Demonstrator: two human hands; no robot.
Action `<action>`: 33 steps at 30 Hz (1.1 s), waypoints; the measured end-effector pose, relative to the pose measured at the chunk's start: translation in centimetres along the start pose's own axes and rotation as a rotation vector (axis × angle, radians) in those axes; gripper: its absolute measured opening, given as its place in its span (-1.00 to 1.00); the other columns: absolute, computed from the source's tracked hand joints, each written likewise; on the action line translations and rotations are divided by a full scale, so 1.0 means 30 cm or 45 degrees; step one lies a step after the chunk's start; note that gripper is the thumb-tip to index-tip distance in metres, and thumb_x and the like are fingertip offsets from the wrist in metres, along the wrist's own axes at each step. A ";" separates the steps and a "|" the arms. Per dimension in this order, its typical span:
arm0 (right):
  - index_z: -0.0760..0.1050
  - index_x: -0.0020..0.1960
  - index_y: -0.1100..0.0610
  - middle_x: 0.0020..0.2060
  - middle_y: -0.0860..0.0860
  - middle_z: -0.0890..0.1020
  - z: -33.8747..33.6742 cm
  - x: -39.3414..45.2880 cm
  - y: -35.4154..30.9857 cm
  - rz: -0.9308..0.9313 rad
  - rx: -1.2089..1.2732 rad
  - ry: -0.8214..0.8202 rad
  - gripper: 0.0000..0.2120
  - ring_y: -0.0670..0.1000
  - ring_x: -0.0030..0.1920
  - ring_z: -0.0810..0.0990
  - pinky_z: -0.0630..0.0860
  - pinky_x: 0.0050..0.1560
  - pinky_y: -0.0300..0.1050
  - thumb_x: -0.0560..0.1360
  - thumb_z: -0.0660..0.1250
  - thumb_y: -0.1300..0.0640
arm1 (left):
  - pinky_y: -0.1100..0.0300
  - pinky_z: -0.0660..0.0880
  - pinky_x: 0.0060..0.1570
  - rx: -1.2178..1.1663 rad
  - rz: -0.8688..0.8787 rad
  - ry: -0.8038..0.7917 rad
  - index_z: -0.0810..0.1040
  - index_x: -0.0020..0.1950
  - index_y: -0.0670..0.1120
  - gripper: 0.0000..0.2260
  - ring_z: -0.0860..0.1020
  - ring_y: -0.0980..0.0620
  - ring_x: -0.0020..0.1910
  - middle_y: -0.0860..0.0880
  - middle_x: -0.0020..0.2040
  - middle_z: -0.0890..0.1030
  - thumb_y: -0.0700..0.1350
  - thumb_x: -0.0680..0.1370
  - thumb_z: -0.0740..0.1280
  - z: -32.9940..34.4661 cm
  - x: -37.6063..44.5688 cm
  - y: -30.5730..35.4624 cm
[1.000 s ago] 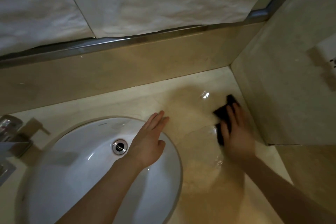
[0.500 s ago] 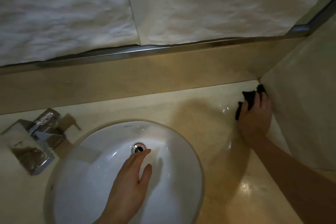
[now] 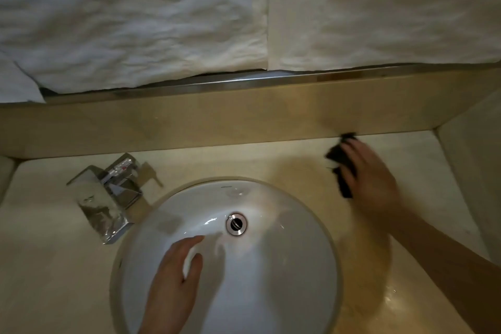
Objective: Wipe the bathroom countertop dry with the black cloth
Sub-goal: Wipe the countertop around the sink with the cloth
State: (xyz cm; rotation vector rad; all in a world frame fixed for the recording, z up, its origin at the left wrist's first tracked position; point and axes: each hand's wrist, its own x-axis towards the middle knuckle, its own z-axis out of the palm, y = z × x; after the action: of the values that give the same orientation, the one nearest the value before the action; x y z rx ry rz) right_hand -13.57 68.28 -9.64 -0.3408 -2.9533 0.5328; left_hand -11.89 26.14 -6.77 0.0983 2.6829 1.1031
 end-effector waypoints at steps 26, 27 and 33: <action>0.45 0.40 0.18 0.39 0.14 0.46 0.504 0.122 -1.095 -0.266 0.149 -0.054 -0.49 0.20 0.39 0.40 0.29 0.44 0.09 0.53 0.12 -0.02 | -0.18 0.40 0.24 0.512 0.360 0.410 0.51 0.25 -0.03 -0.61 0.42 -0.23 0.38 -0.15 0.31 0.54 -0.21 0.48 0.12 -0.174 -0.123 -0.477; 0.43 0.42 0.16 0.41 0.12 0.44 0.519 0.118 -1.133 -0.376 0.171 -0.135 -0.49 0.19 0.41 0.38 0.29 0.45 0.08 0.52 0.18 -0.01 | -0.17 0.40 0.23 0.516 0.371 0.415 0.51 0.24 -0.03 -0.62 0.42 -0.22 0.37 -0.14 0.31 0.54 -0.21 0.47 0.12 -0.172 -0.122 -0.480; 0.55 0.30 -0.06 0.28 -0.10 0.56 0.366 0.186 -1.033 -0.717 0.319 -0.460 -0.62 -0.07 0.22 0.51 0.38 0.17 -0.27 0.58 0.15 -0.12 | -0.12 0.45 0.17 0.484 0.403 0.441 0.52 0.22 -0.01 -0.61 0.42 -0.17 0.38 -0.09 0.32 0.53 -0.21 0.44 0.13 -0.178 -0.117 -0.505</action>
State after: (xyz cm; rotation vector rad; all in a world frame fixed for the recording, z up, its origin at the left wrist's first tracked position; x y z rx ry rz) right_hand -26.86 37.72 -8.33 0.6577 -3.0401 0.9369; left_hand -9.37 11.15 -13.04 0.4497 3.2489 0.7186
